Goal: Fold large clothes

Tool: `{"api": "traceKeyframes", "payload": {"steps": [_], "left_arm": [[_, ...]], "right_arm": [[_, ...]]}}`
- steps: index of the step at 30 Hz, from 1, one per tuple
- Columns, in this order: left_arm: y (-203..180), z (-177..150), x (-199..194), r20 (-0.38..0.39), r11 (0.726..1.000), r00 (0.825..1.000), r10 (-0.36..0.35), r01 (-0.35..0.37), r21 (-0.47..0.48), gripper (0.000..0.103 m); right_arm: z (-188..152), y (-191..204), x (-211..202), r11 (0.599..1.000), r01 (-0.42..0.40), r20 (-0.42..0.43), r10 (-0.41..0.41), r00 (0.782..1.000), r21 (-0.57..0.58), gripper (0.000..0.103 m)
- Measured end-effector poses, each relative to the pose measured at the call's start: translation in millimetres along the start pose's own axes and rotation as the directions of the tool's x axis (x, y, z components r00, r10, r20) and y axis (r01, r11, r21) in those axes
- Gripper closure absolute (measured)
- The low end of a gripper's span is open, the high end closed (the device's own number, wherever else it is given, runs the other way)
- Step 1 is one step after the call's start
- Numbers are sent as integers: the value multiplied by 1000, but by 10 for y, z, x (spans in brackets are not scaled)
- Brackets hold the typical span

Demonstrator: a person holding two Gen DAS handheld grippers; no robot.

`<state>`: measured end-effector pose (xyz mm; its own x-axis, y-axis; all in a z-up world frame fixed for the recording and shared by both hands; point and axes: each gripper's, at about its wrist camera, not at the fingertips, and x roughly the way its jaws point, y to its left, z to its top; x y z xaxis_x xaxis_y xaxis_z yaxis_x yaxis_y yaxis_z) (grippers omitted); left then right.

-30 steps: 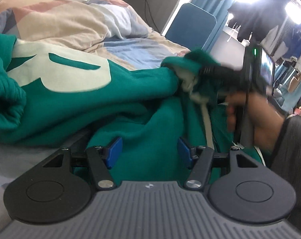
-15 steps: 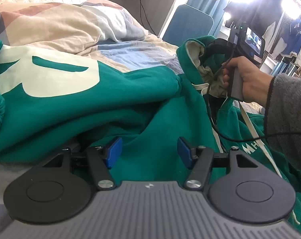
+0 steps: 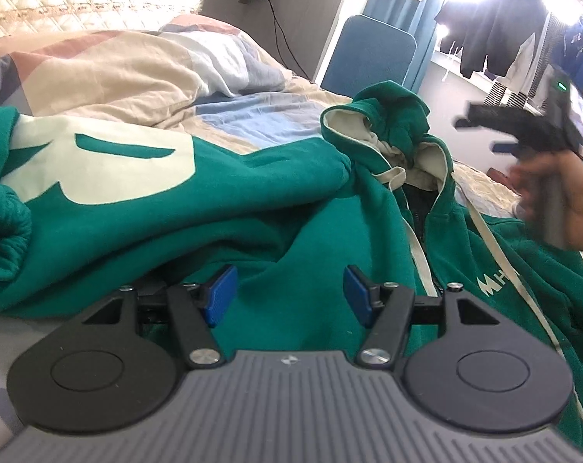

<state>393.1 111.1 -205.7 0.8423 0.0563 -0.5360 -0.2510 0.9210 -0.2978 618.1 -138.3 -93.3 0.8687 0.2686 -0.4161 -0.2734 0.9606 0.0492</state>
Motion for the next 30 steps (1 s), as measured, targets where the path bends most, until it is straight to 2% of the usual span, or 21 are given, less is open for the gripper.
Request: {"api": "traceKeyframes", "payload": {"steps": [2,4,6,9,11,14,16,18,20,24,27,30], "left_arm": [[-1,10,-29,-1,1000,1000,14,-14,2,37],[1,14,-57,-3,1000,1000,21,-21,-9,37],[4,20,-63,-2,999,1000,29,-29,-15,37],[-5,23,-79,-1,1000,1000,23,-23,-9,37],[-14,29,-103,1,1000,1000,12,-12,-4,37],[-12,45,-128,2,1000,1000,-6,6,-7,37],[10,50,-128,4,1000,1000,-13,13,-15,37],[47,48,-108,-3,999,1000,-15,15,-31,37],[103,51,-69,-13,998,1000,-22,22,-54,37],[175,34,-15,-23,996,999,-41,39,-83,37],[194,21,25,-22,995,998,-53,50,-91,37],[200,14,54,-26,994,998,-64,61,-92,37]], "right_arm": [[-54,-143,-74,999,-39,-60,38,998,-23,19],[-127,-228,-149,988,-149,-130,142,981,-44,19],[-252,-187,-239,981,-165,-171,146,974,-102,19],[-439,-71,-248,973,-212,-250,184,951,-90,19],[-574,116,-217,964,-239,-287,198,937,-116,19],[-741,427,-85,952,-252,-317,188,930,-173,20],[-814,642,62,949,-222,-314,145,938,-223,22],[-830,784,233,956,-172,-298,96,950,-239,31],[-815,877,439,967,-129,-286,63,956,-218,32],[-789,1110,691,962,-113,-244,50,968,-248,31],[-751,1153,772,974,-118,-176,84,981,-191,31],[-782,1150,860,982,-92,-157,65,985,-166,31]]}}
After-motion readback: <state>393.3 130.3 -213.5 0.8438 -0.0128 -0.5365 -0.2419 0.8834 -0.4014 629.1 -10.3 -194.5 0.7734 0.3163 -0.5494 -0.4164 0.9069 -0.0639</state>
